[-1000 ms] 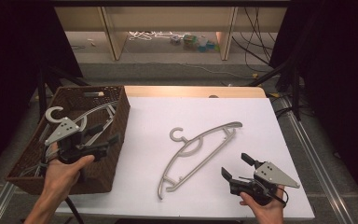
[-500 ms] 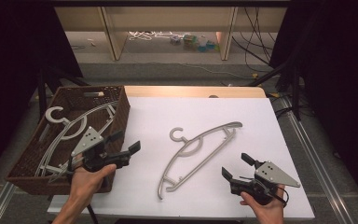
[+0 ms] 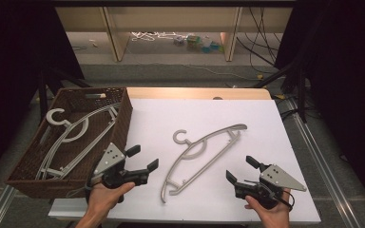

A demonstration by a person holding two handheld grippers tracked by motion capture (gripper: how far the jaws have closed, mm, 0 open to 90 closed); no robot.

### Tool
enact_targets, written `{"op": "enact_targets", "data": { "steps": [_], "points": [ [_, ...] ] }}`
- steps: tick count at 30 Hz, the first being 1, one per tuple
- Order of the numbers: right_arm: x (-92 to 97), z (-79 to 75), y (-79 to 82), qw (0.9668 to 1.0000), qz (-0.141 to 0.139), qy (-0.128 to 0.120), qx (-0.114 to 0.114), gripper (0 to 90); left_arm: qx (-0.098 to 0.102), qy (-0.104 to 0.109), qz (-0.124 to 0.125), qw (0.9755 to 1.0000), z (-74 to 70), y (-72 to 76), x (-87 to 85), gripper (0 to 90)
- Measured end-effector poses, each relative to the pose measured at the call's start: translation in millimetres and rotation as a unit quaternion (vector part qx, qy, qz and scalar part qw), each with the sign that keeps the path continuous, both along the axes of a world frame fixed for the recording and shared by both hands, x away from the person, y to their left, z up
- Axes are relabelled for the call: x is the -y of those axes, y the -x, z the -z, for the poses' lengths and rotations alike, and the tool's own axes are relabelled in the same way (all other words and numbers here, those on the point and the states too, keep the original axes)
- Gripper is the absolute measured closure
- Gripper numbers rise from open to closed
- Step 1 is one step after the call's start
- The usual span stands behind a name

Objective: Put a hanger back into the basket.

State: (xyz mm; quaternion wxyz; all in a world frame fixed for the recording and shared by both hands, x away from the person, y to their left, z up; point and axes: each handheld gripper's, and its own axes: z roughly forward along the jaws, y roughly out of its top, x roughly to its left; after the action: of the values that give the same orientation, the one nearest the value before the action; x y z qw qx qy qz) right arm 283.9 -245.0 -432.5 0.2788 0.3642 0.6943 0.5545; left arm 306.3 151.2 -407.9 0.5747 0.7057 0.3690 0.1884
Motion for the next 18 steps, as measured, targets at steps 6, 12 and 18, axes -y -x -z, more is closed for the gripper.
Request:
{"op": "enact_targets", "data": {
  "steps": [6,12,18],
  "points": [
    [0.2,0.1,0.2,1.0000,0.001,-0.001,-0.002,15.8,0.000,-0.022,-0.001,0.9998,6.0,4.8,12.9,18.5],
    [-2.0,-0.8,1.0,1.0000,-0.006,0.001,0.001,15.8,-0.015,-0.033,0.008,0.9993,15.1,8.1,25.5,18.5],
    [-5.1,-1.5,2.2,1.0000,-0.006,-0.002,0.005,15.8,-0.024,-0.041,0.019,0.9987,21.7,11.9,46.3,18.9]
  ]
}}
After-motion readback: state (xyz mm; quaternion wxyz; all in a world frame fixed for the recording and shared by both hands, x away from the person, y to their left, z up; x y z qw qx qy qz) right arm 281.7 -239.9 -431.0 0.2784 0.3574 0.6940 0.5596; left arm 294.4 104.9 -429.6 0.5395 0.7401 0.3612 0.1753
